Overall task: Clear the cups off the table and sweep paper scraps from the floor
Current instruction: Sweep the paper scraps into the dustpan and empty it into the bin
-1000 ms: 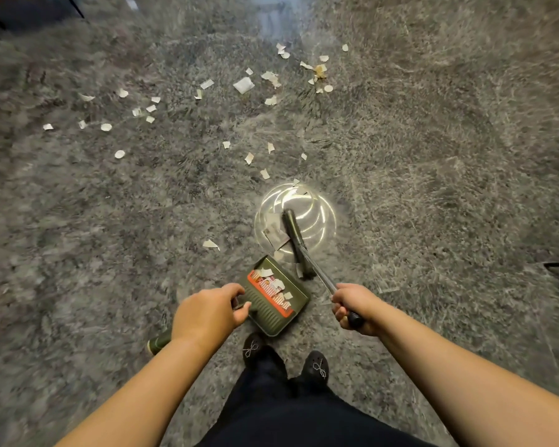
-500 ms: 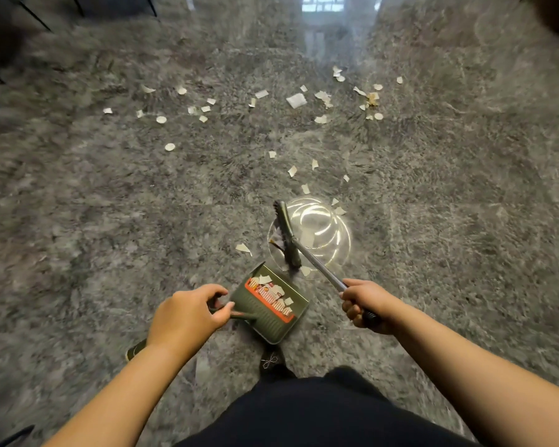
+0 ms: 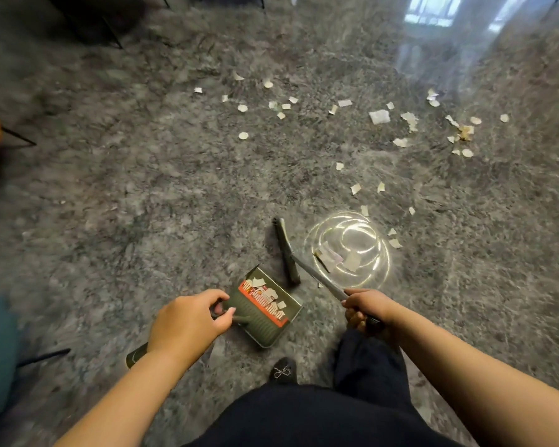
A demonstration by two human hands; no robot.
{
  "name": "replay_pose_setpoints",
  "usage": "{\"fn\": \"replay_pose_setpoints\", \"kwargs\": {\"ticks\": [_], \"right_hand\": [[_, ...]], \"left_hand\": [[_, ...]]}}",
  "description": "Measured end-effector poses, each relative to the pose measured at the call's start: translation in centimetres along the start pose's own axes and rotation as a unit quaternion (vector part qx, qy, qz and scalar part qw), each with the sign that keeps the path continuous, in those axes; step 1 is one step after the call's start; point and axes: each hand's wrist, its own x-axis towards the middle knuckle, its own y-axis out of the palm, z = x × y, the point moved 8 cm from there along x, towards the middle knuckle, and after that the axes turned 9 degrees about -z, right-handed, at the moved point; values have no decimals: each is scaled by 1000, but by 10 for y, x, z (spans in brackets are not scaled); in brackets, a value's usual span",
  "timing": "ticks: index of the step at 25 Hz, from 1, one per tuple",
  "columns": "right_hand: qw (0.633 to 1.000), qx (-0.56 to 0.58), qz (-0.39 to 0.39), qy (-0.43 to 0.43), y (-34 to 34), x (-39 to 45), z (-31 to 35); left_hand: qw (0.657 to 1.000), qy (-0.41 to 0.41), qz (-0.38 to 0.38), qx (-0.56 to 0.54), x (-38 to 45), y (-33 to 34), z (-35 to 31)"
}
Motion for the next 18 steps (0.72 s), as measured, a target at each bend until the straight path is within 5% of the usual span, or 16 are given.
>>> {"fn": "replay_pose_setpoints", "kwargs": {"ticks": [7, 18], "right_hand": [[994, -85, 51, 39, -44, 41, 63], [989, -149, -26, 2, -201, 62, 162]], "left_hand": [[992, -117, -42, 11, 11, 14, -36], [976, -200, -80, -19, 46, 54, -162]]}}
